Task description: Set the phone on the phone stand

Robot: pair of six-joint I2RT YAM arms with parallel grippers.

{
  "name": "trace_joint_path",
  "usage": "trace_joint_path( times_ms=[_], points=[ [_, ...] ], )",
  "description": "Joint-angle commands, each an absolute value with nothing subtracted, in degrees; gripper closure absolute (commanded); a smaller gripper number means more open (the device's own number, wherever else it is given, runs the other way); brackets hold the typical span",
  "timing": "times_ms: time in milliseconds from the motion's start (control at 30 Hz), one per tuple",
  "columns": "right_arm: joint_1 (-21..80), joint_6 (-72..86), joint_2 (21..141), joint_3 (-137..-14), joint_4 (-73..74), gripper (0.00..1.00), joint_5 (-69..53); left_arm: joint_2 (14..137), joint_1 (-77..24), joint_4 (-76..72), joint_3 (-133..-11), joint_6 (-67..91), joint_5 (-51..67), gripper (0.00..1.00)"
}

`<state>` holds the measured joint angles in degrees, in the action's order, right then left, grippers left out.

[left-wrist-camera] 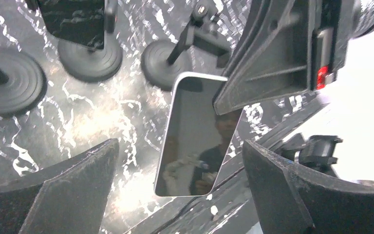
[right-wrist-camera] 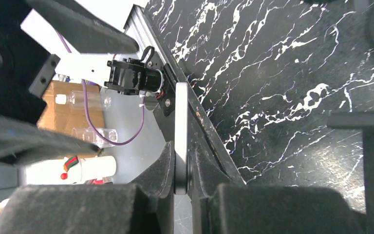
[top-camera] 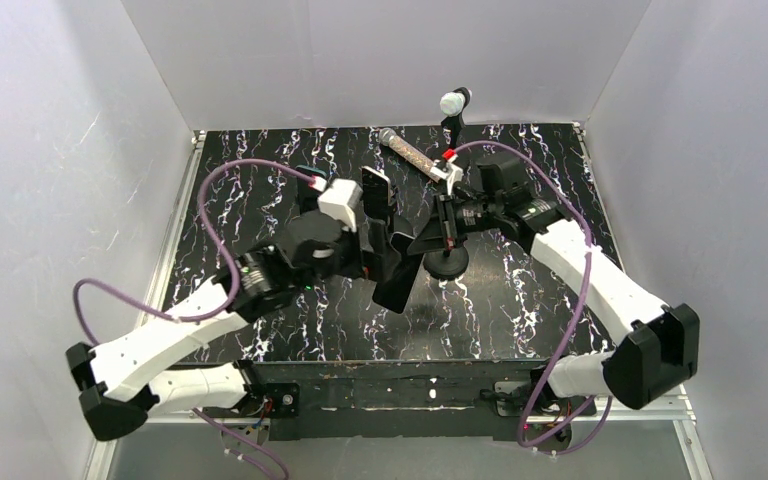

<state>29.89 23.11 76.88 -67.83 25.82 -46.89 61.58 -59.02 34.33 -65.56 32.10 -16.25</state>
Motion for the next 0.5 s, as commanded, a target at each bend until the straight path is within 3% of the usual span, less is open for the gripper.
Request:
trace_joint_path(
  times_ms=[0, 300, 467],
  points=[
    [28.07, 19.09, 71.18, -70.52, 26.79, 0.99, -50.44, 57.11, -52.41, 29.58, -64.30, 30.42, 1.88, 0.02],
    [25.69, 18.37, 64.29, -69.85, 25.34, 0.99, -56.56, 58.61, -43.95, 19.78, -59.47, 33.58, 26.23, 0.02],
    [21.45, 18.76, 60.17, -68.64, 23.96, 0.99, -53.63, 59.74, -43.93, 16.01, -58.53, 33.88, 28.97, 0.02]
  ],
)
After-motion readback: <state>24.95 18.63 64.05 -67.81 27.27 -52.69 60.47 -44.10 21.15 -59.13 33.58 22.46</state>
